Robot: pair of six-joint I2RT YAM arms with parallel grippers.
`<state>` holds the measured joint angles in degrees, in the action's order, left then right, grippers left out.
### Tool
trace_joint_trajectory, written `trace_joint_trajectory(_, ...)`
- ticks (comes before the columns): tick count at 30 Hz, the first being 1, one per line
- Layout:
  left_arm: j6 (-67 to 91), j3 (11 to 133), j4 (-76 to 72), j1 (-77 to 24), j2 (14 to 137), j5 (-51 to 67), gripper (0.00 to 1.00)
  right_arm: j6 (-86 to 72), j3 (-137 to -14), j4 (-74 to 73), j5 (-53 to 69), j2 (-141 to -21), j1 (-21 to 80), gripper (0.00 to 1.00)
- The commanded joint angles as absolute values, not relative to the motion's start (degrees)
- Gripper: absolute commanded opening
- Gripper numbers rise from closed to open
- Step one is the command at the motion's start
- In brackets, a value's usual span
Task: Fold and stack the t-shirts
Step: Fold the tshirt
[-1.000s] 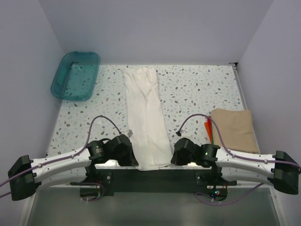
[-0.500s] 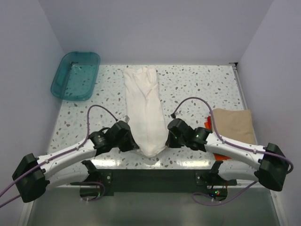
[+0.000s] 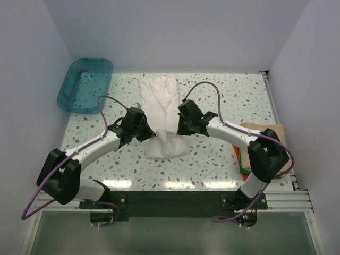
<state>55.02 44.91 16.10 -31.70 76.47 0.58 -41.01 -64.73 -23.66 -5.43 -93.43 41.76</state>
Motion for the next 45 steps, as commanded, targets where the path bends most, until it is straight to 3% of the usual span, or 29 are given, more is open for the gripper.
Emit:
trace_joint_trajectory(1,52.9,49.3,9.1,-29.0,81.1,-0.4,0.00,-37.4,-71.9,-19.6,-3.5,-98.6,39.1,0.00)
trace_joint_trajectory(15,52.4,61.9,6.1,-19.9,97.6,1.8,0.00,-37.4,-85.4,-14.5,3.2,-113.6,30.2,0.00)
trace_joint_trajectory(32,49.1,65.4,4.5,-14.8,104.1,5.4,0.00,-36.8,-88.6,-14.0,7.9,-116.9,25.5,0.00)
trace_joint_trajectory(35,48.7,65.0,3.4,-14.3,103.6,5.6,0.06,-36.8,-88.7,-13.9,8.3,-117.0,24.9,0.00)
trace_joint_trajectory(39,48.3,64.7,2.1,-13.2,102.5,6.6,0.27,-35.9,-90.4,-14.8,9.7,-117.7,23.8,0.20)
trace_joint_trajectory(40,47.6,64.7,1.8,-12.7,102.0,6.9,0.32,-35.7,-90.7,-15.0,9.8,-117.5,23.6,0.31)
trace_joint_trajectory(42,47.1,64.3,1.0,-12.0,100.2,8.1,0.49,-35.1,-91.1,-15.9,10.1,-117.0,22.9,0.40)
trace_joint_trajectory(43,46.2,63.7,0.9,-11.3,99.5,8.3,0.52,-34.1,-91.2,-16.2,9.9,-115.9,22.8,0.51)
trace_joint_trajectory(45,46.0,62.8,0.9,-11.0,96.8,7.7,0.54,-33.1,-91.2,-17.5,9.1,-114.8,22.5,0.59)
